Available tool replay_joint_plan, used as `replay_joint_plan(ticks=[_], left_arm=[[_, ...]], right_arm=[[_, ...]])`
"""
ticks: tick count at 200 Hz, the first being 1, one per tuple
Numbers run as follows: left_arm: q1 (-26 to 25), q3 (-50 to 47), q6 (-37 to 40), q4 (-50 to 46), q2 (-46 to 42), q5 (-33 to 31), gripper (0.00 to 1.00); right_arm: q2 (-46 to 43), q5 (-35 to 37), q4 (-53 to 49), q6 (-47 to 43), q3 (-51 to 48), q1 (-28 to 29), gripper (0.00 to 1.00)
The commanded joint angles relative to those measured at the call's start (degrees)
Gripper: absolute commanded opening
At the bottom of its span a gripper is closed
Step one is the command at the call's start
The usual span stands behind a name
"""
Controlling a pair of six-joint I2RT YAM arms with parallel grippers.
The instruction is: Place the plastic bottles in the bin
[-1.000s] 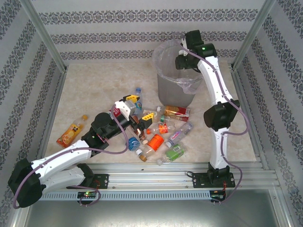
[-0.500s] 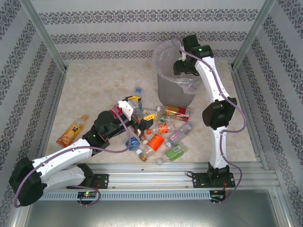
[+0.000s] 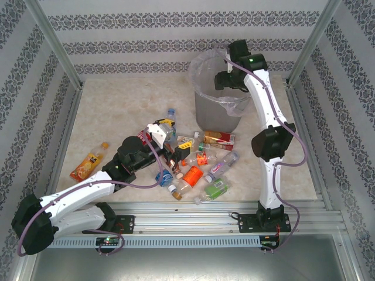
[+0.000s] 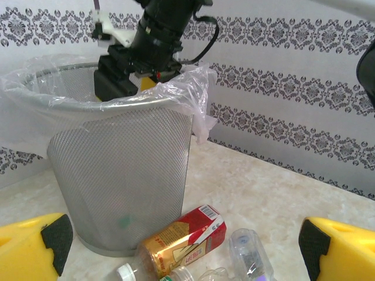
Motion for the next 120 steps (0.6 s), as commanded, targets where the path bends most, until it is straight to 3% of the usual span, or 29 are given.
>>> replay_joint_plan(ticks=[1,76,120], left_arm=[[0.9,2.3,1.2,-1.0,0.2,0.7,1.0],[0.9,2.6,4.8,-3.3,0.1,9.6,1.0],[0.0,7.7,8.0,-17.0,0.9,11.2,1.0]], right_arm=[[-4.8,-1.9,-0.5,0.9,2.1,-0.5,0.81],[-15.5,-0.4,1.0,1.7,-3.2,2.0,0.81],[-27.9,2.7,4.9,5.7,-18.9,5.1,0.82]])
